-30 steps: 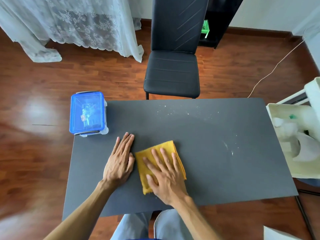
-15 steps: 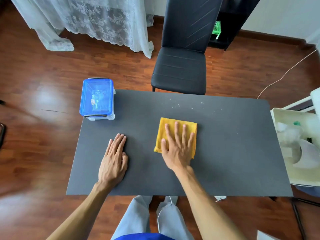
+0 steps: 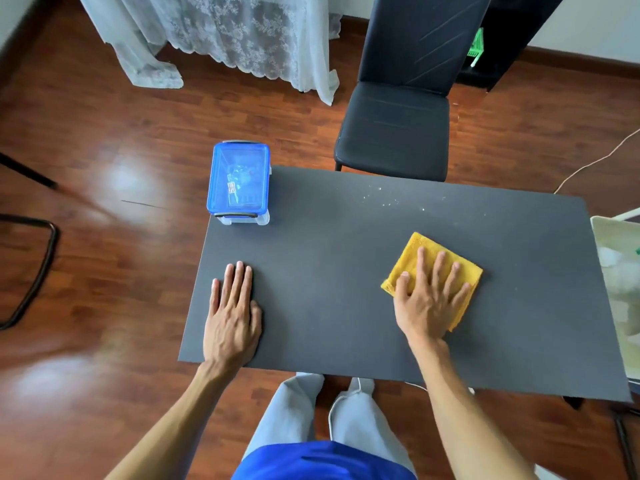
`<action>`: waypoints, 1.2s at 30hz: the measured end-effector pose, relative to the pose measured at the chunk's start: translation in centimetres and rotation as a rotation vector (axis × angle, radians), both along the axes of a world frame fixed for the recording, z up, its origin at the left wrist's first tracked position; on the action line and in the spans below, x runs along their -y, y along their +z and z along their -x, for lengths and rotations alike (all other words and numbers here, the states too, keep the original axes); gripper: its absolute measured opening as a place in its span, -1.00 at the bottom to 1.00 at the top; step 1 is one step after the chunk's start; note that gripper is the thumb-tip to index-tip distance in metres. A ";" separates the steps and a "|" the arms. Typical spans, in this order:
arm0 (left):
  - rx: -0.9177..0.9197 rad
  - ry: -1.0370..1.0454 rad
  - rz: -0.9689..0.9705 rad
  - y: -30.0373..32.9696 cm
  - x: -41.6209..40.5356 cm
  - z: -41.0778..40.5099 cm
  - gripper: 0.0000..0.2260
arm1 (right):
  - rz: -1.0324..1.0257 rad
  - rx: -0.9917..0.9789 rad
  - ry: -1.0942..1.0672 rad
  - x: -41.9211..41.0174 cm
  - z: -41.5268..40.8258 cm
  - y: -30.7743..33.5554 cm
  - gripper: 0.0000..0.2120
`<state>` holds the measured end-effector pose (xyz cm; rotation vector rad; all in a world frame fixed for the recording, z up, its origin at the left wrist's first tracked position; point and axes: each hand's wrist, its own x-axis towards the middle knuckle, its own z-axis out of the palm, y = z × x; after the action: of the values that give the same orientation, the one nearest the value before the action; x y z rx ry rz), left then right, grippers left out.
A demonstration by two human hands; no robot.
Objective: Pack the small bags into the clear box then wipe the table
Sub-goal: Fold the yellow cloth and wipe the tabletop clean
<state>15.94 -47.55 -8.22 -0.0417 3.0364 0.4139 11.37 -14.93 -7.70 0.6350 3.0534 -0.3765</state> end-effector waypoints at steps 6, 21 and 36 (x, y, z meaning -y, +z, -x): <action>0.016 -0.006 0.020 -0.2 0.4 0.0 -0.44 | 0.046 -0.026 0.581 14.8 -1.6 -0.9 -0.37; 0.007 0.035 0.023 0.0 -0.4 0.1 -0.44 | -0.016 -0.006 0.137 -2.1 2.4 -0.1 -0.36; -0.013 0.019 0.009 -0.3 -0.1 -0.3 -0.46 | -0.049 0.063 0.017 -11.5 -8.3 0.6 -0.38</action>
<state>16.20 -47.45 -8.54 -0.0690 3.0534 0.4042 19.68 -3.46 -7.06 0.6095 3.0144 -0.2774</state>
